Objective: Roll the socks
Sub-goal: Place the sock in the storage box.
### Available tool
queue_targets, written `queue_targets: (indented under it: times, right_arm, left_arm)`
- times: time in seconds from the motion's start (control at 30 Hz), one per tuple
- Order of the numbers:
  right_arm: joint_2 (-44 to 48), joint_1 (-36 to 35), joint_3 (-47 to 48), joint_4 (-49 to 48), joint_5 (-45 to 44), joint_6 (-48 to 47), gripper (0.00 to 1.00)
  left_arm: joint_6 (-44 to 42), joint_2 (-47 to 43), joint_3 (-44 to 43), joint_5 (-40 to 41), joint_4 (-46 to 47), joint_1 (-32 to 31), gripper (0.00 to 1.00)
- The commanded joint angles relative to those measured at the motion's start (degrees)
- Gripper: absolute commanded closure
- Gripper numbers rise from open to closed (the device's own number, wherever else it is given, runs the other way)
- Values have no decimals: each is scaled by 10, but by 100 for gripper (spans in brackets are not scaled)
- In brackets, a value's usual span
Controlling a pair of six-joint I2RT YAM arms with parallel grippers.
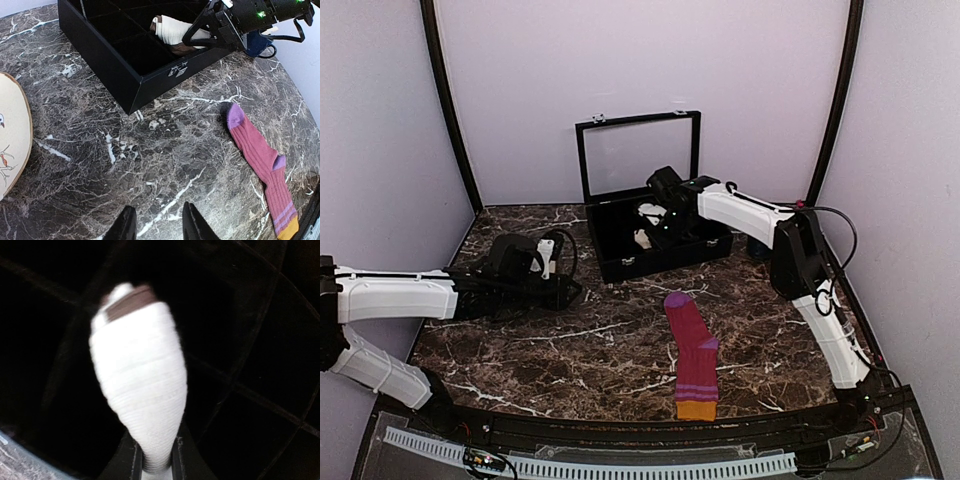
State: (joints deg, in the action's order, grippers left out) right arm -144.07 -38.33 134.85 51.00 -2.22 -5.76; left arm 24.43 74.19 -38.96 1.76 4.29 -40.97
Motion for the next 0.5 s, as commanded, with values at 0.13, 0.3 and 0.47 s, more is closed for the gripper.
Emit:
queue_targets:
  times: [0.13, 0.3, 0.47]
  right_arm:
    - [-65, 12, -13, 137, -12, -26, 100]
    - [-54, 1, -26, 140, 15, -41, 100]
    - [-62, -20, -31, 142, 50, -56, 100]
  left_arm:
    - [4, 0, 1, 25, 34, 5, 66]
    - [1, 0, -4, 27, 42, 5, 66]
    - [-6, 16, -18, 20, 50, 5, 66]
